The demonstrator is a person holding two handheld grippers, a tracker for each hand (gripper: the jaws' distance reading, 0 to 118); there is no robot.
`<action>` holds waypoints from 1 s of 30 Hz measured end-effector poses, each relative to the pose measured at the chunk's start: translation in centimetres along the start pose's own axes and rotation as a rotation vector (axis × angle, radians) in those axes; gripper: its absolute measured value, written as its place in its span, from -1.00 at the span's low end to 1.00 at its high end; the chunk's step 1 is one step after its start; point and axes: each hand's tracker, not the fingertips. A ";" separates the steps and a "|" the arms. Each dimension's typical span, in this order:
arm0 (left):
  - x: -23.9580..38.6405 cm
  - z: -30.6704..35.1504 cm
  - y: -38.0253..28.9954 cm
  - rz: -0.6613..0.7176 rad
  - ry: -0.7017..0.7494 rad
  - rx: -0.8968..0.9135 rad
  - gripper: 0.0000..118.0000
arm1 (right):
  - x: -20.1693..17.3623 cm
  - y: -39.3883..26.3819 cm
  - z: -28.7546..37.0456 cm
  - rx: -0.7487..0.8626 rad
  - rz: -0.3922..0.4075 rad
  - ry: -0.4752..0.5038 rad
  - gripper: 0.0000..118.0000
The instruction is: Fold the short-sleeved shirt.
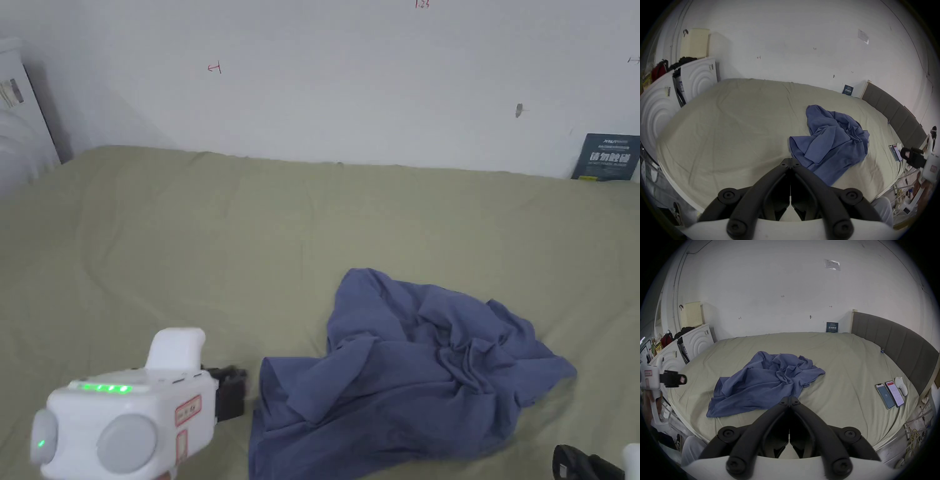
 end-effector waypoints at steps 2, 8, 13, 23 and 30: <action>0.3 -3.9 1.3 -0.019 0.012 -0.062 0.99 | 0.0 -0.2 -0.5 -0.015 -0.002 0.003 -1.00; 1.7 -12.6 2.4 -0.005 0.026 -0.203 0.89 | 0.0 -1.0 -2.1 -0.068 0.005 0.002 -1.00; 1.8 -15.9 2.3 0.009 0.021 -0.296 -1.00 | 0.6 -1.0 -2.9 -0.091 0.015 -0.011 -1.00; -1.6 -13.0 3.3 0.060 0.027 -0.196 -1.00 | 1.8 -0.3 -3.7 -0.098 -0.006 -0.011 -1.00; -1.3 -13.7 3.0 0.049 0.026 -0.220 -1.00 | 3.8 2.2 -6.8 -0.108 0.005 -0.028 -1.00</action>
